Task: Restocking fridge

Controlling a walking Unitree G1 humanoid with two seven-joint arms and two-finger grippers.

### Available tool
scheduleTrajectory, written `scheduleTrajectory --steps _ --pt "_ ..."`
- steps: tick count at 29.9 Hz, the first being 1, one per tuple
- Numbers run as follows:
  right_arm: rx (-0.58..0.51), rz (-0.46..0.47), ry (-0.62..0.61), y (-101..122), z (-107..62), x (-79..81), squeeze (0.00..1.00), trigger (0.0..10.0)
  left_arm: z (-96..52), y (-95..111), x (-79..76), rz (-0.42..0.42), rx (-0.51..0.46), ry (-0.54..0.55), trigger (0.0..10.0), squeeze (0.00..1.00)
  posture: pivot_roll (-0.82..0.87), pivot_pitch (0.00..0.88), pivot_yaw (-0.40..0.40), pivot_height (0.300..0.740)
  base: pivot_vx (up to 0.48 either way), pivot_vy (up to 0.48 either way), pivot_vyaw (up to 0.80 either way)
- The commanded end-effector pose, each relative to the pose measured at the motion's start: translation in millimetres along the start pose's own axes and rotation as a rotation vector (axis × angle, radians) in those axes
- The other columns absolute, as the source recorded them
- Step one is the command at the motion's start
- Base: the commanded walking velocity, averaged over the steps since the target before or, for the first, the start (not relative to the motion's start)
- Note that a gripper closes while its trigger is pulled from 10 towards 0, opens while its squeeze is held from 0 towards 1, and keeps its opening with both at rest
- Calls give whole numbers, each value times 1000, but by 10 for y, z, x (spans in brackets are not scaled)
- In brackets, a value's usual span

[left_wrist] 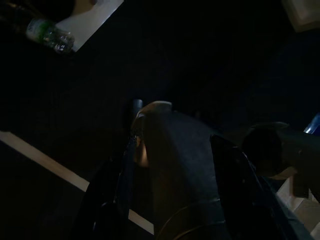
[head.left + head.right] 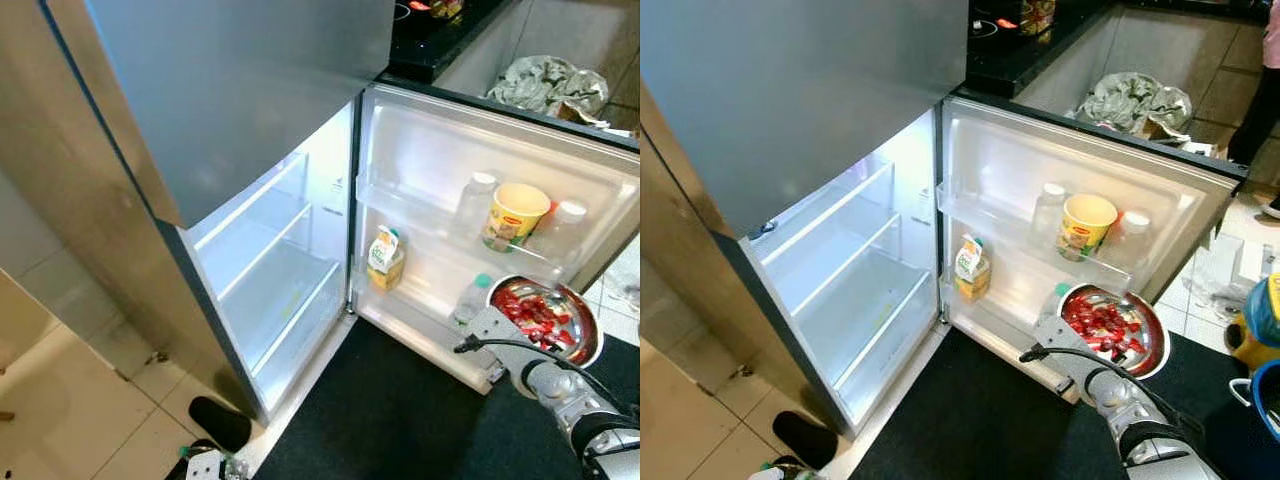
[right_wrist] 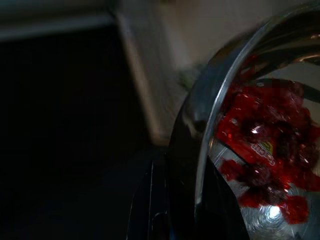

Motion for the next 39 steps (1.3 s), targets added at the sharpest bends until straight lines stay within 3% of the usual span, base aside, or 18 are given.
scheduleTrajectory --steps 1,4,6,13,18,22,24,28,29,34,35,37,39 --pt "-29 6 12 47 3 80 0 10000 -24 -107 30 -1 28 8 10000 0 -15 57 14 740 0 0 0" --pt "-35 7 34 64 7 171 0 10000 -24 -100 31 3 27 8 10000 0 -15 56 16 740 0 0 0" --pt "-39 11 85 93 10 400 0 10000 -22 -64 37 15 23 9 10000 0 -15 56 16 740 0 0 0" --pt "-60 -26 113 148 14 489 0 10000 -18 -37 36 22 19 9 10000 0 -16 50 17 740 0 0 0" --pt "-132 -104 181 344 22 698 0 10000 -1 -45 -5 26 16 0 10000 0 -24 48 14 740 0 0 0" --pt "-96 -52 243 334 8 938 0 10000 26 -43 -69 30 9 -14 10000 0 -10 40 11 740 0 0 192" --pt "-96 -52 243 334 8 938 0 10000 26 -43 -69 30 9 -14 10000 0 -10 40 11 740 0 0 769" --pt "-25 -36 269 176 -29 1052 0 10000 36 -24 -92 27 1 -20 10000 0 -4 37 9 740 0 0 800" --pt "24 -12 282 24 -75 1109 0 10000 34 -24 -82 34 4 -16 10000 0 -4 37 9 740 0 0 800" --pt "63 5 290 -108 -118 1143 0 10000 31 -30 -71 41 9 -11 10000 0 -3 33 12 740 0 0 796" --pt "139 22 295 -360 -210 1190 0 10000 27 -34 -56 47 14 -3 10000 0 -3 26 12 740 0 0 794" --pt "210 49 284 -574 -297 1215 0 10000 26 -40 -50 53 20 1 10000 0 -6 21 9 740 0 0 791" --pt "241 85 268 -651 -328 1217 0 10000 28 -42 -49 55 23 2 10000 0 -6 10 5 740 0 0 788"
Point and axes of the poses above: a point about 5 cm out from each wrist's last joint towards the gripper, its own z axis pointing out of the wrist towards the gripper, its own y axis along the axis of the wrist's last joint, x = y × z, the point moved 5 cm from there along z, pointing out of the wrist towards the gripper, and after that the axes turned 12 degrees about -z, right-handed, at the moved point
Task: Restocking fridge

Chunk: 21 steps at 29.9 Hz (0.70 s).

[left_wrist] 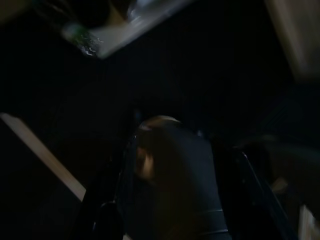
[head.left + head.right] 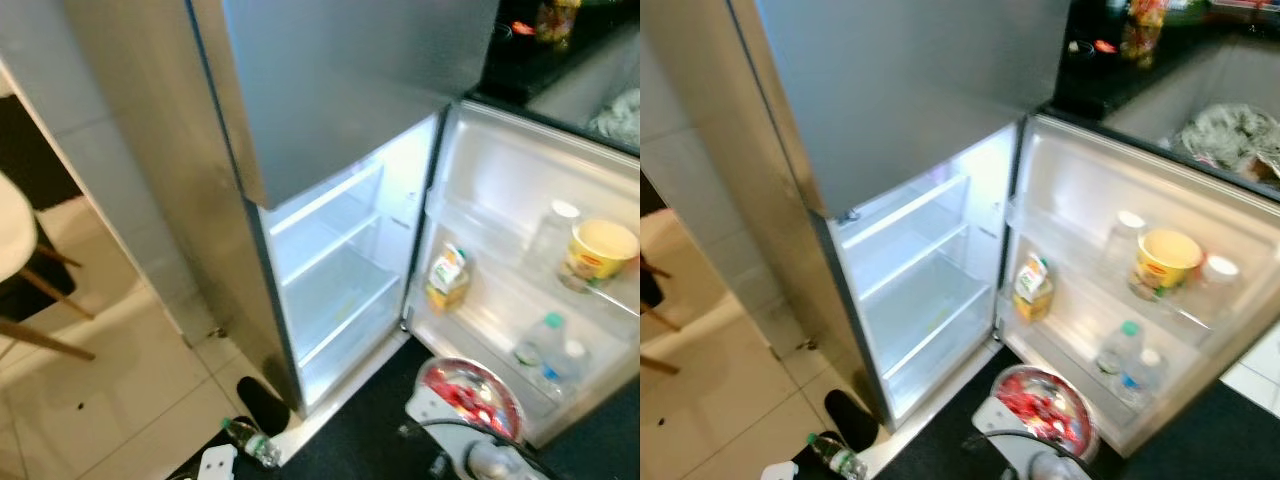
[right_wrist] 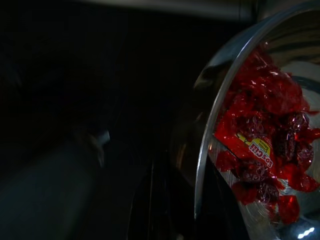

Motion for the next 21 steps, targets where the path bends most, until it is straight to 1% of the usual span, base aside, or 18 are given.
scheduleTrajectory --steps 1,2,4,6,7,9,14,17,19,20,21 --pt "34 94 -40 -103 -16 -16 0 10000 -13 -86 28 -4 31 17 10000 0 -9 0 1 740 0 0 788" --pt "57 102 -46 -171 -28 -7 0 10000 -10 -79 35 -10 31 25 10000 0 -11 0 -2 740 0 0 794" --pt "57 102 -46 -171 -28 -7 0 10000 -10 -79 35 -10 31 25 10000 0 -11 0 -2 740 0 0 794" --pt "82 112 -57 -238 -42 -7 0 10000 3 -56 29 -19 28 34 10000 0 -18 0 -6 740 0 0 794" --pt "82 112 -57 -238 -42 -7 0 10000 3 -56 29 -19 28 34 10000 0 -18 0 -6 740 0 0 794" --pt "93 122 -65 -262 -46 -16 0 10000 26 -23 -1 -16 25 34 10000 0 -19 0 -8 740 0 0 791" --pt "94 121 -71 -231 -38 -45 0 10000 59 48 -47 -4 18 28 10000 0 -22 0 -12 740 0 0 790" --pt "84 117 -83 -187 -29 -76 0 10000 72 54 -89 51 38 4 10000 0 -21 0 -5 740 0 0 794" --pt "87 117 -84 -194 -30 -73 0 10000 68 42 -76 58 45 10 10000 0 -21 0 -5 740 0 0 794" --pt "98 131 -90 -223 -36 -70 0 10000 56 61 -29 25 31 33 10000 0 -15 0 -2 740 0 0 794" --pt "98 131 -90 -223 -36 -70 0 10000 56 61 -29 25 31 33 10000 0 -15 0 -2 740 0 0 794"
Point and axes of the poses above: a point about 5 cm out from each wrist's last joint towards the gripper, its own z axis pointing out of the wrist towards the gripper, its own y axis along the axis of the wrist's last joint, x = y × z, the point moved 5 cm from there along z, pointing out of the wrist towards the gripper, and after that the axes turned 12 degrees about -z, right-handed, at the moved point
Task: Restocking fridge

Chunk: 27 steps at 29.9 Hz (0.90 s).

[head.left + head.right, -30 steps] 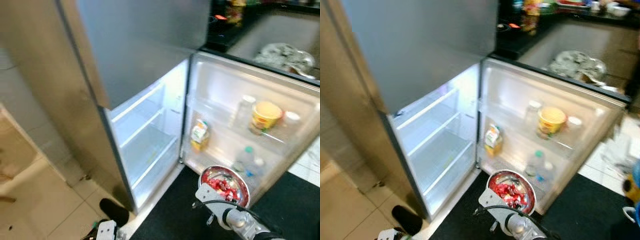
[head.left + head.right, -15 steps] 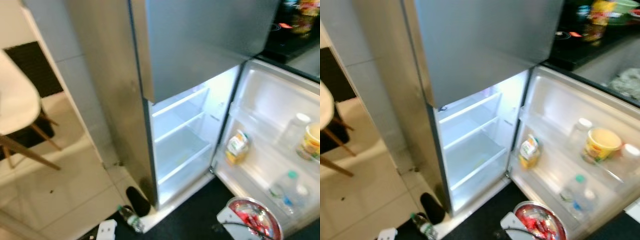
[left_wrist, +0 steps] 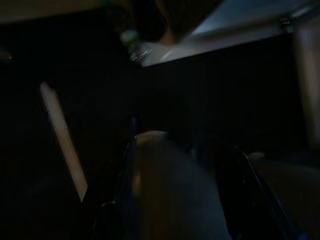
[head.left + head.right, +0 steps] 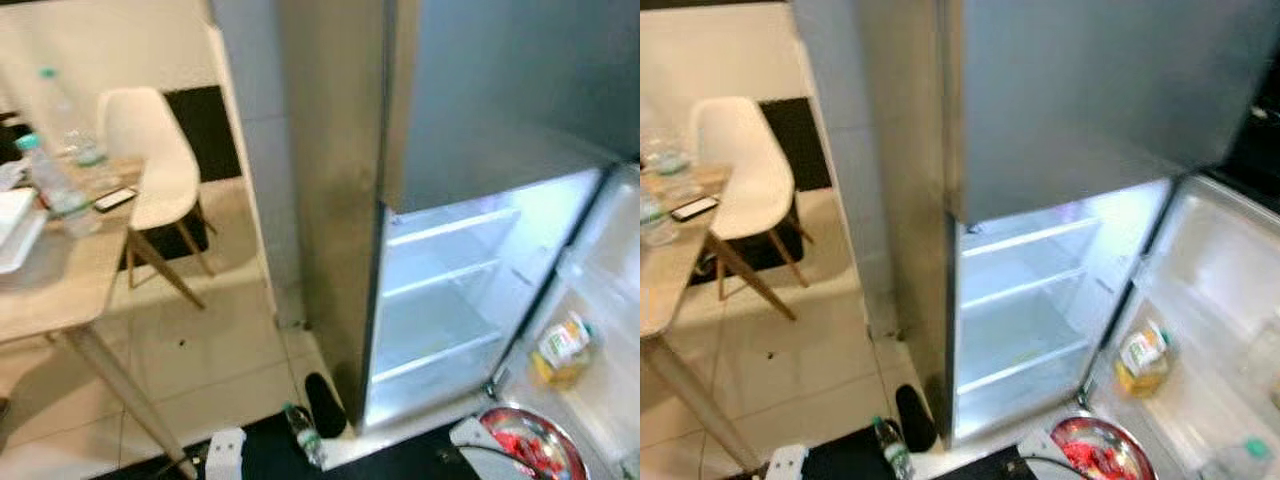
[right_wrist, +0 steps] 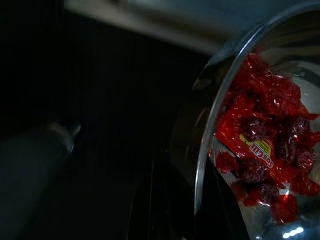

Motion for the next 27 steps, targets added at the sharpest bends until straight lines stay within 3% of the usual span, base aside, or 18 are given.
scheduleTrajectory --steps 1,5,9,27 --pt "24 10 -14 -79 -11 -11 0 10000 -15 -38 43 -25 6 19 10000 0 -14 0 -3 740 0 0 788" --pt "22 10 -21 -77 -11 18 0 10000 -19 -38 55 -47 -3 25 10000 0 -18 0 2 740 0 0 750" --pt "31 25 -35 -116 -18 27 0 10000 -29 -80 65 -48 4 27 10000 0 -24 0 6 740 0 0 0" --pt "50 48 -27 -214 -37 46 0 10000 -33 -144 51 -39 25 18 10000 0 -16 0 -6 740 0 -397 0"
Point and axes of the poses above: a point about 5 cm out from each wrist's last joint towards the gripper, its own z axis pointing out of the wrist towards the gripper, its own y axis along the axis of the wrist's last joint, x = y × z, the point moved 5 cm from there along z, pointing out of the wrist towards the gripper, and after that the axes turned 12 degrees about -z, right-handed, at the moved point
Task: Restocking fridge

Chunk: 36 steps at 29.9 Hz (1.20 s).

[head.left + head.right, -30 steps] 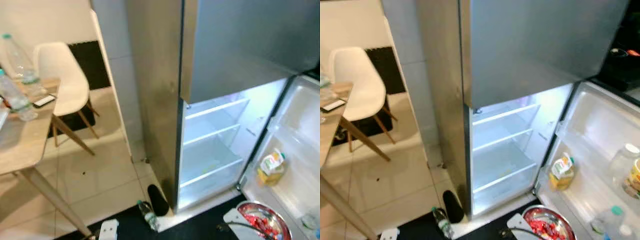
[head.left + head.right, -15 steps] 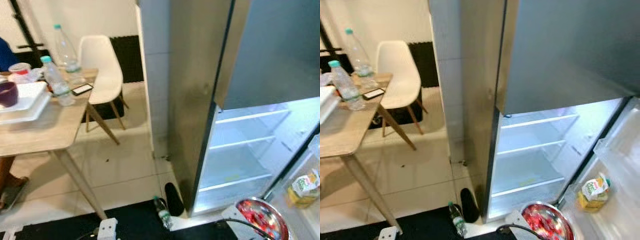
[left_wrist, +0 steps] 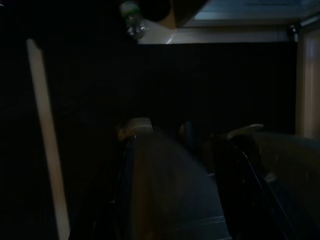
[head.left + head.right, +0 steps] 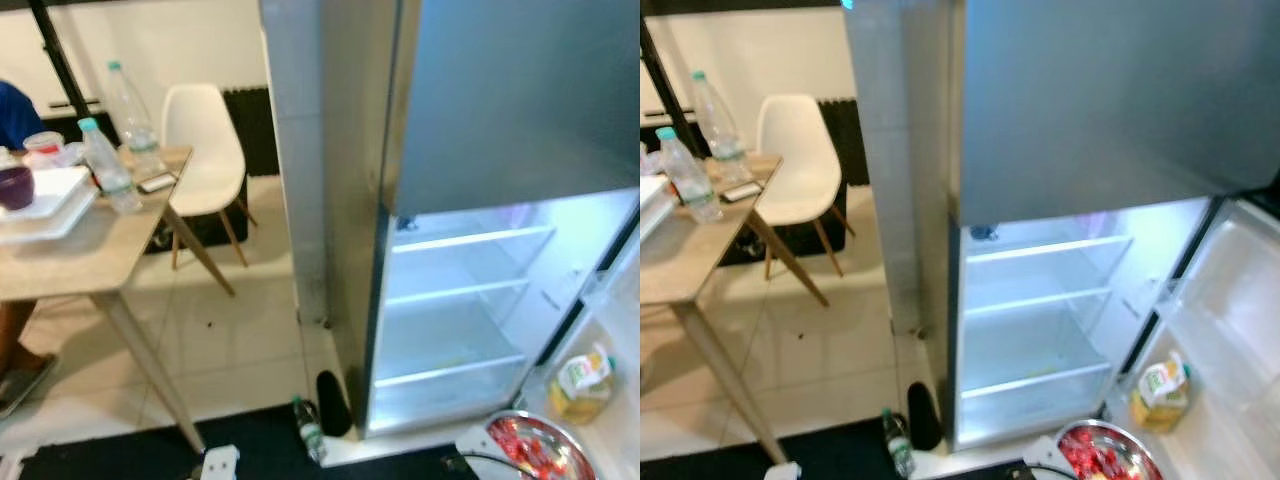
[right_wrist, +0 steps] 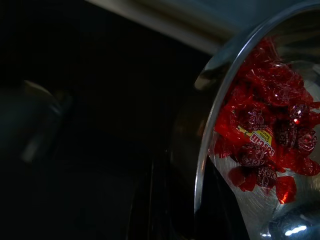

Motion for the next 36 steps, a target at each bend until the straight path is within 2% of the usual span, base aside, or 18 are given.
scheduleTrajectory --steps 1,6,11,12,27,36 --pt "-23 12 -6 77 8 -17 0 10000 -3 -34 7 -6 11 4 10000 0 -16 0 -6 740 0 -412 0" --pt "-20 -17 18 61 6 5 0 10000 -3 -46 4 -1 13 4 10000 0 -18 0 -8 740 0 -336 769" --pt "-21 -38 7 56 4 -10 0 10000 -6 -53 22 4 12 20 10000 0 -18 0 -9 740 0 0 798" --pt "-17 -62 1 49 4 -15 0 10000 -7 -58 22 5 13 20 10000 0 -18 0 -9 740 0 0 0" --pt "-11 -72 7 18 0 5 0 10000 0 -79 -13 17 25 0 10000 0 -21 0 -15 740 0 0 0" --pt "9 -64 13 -59 -11 29 0 10000 4 -89 -34 2 30 -13 10000 0 -22 0 -13 740 0 -380 0"
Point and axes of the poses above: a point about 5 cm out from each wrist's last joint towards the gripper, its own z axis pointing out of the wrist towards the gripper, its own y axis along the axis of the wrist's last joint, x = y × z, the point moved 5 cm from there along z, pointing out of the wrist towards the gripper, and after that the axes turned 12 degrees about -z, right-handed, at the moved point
